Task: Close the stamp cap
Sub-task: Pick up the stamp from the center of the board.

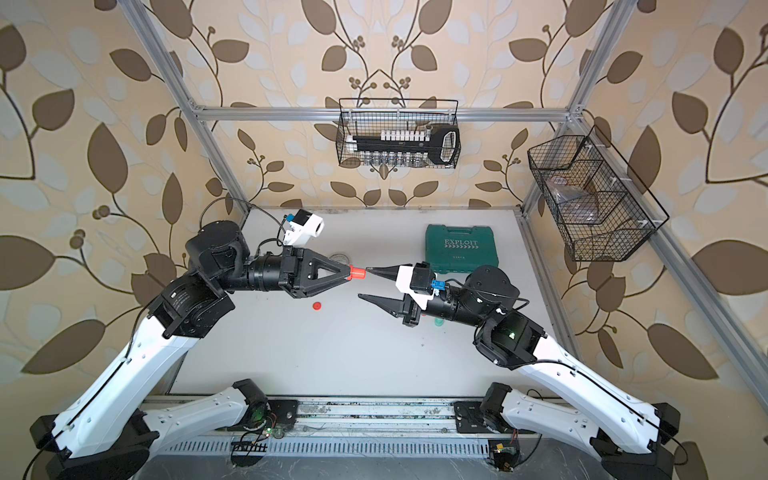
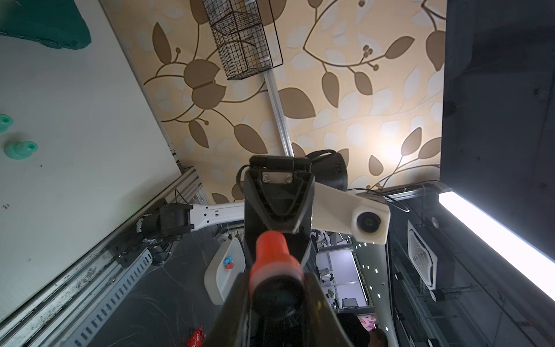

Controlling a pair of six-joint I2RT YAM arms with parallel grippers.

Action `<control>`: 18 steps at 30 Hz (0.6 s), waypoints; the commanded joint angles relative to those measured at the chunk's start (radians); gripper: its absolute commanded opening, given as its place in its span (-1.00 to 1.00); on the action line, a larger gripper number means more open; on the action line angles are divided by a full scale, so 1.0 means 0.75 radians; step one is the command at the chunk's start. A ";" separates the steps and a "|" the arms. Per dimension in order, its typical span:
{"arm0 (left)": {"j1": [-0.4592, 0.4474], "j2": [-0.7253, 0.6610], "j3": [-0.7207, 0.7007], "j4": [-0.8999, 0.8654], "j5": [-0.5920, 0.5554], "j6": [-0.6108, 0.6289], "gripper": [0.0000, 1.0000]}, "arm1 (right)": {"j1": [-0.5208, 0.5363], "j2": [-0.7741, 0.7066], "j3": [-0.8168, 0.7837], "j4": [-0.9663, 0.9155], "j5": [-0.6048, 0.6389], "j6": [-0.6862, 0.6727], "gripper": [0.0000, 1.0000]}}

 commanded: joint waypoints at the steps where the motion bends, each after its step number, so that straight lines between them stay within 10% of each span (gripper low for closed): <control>1: -0.009 -0.018 0.038 0.137 0.075 -0.061 -0.63 | 0.005 0.028 0.059 0.099 -0.059 0.057 -0.23; 18: -0.010 -0.021 0.036 0.202 0.113 -0.114 -0.66 | 0.007 0.103 0.111 0.166 -0.101 0.094 -0.52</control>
